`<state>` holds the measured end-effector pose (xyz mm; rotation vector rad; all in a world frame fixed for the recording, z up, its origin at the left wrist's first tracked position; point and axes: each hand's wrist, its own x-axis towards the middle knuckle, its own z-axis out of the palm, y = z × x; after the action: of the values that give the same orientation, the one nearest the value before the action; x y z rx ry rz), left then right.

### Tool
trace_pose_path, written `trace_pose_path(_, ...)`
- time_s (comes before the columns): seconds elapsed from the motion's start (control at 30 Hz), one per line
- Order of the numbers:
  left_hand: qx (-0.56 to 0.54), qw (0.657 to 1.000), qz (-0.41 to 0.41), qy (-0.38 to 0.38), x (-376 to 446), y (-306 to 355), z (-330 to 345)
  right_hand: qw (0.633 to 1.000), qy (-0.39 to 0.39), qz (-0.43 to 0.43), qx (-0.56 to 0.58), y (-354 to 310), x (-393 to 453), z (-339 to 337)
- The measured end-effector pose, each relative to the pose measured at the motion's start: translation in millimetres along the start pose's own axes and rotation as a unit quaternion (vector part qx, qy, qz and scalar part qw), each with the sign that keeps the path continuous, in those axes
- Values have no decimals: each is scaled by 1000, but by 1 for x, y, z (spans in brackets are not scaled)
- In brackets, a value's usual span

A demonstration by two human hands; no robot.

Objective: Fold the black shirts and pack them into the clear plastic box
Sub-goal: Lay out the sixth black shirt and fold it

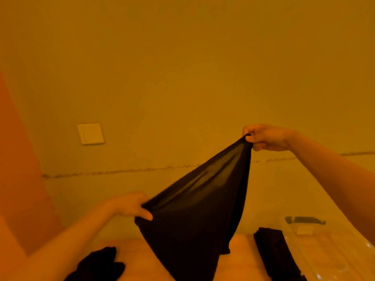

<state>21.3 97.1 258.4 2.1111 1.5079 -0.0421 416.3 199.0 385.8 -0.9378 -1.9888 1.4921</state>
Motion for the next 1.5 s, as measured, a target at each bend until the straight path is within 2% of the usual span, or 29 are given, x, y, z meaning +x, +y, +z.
trace_pose_path(0.1, 69, 992, -42, 95, -18, -30, -55, 992, 21, 52, -115, -4, -8, -6)
trace_pose_path(0.17, 109, 979, -70, 155, -30, -43, -82, 972, 27, 74, -221, -9, -13, -9)
trace_pose_path(0.27, 181, 958, -96, 202, -46, -44, -112, 910, 16, 95, -403, -18, -13, -7)
trace_pose_path(0.33, 259, 935, -120, 209, -52, -37, -127, 878, 25, 103, -467, -25, -11, -2)
trace_pose_path(0.4, 282, 918, -125, 248, -57, -30, -140, 870, 57, 88, -481, -31, -11, 2)
trace_pose_path(0.57, 217, 885, -95, 401, -65, -29, -165, 853, 151, 19, -499, -48, -16, -8)
trace_pose_path(0.73, 303, 837, -105, 443, -65, -9, -185, 799, 175, 37, -574, -63, -16, -20)
trace_pose_path(0.97, 342, 790, -103, 498, -69, 14, -204, 761, 240, 31, -601, -76, -14, -30)
trace_pose_path(1.07, 336, 790, -125, 496, -70, 18, -208, 765, 283, 15, -579, -80, -11, -33)
trace_pose_path(1.2, 323, 805, -125, 482, -71, 19, -209, 785, 299, 10, -543, -81, -9, -35)
trace_pose_path(1.37, 251, 851, -89, 452, -80, 14, -211, 811, 260, 6, -523, -81, -15, -36)
trace_pose_path(1.5, 220, 885, -73, 403, -81, 15, -209, 829, 272, -14, -488, -79, -14, -35)
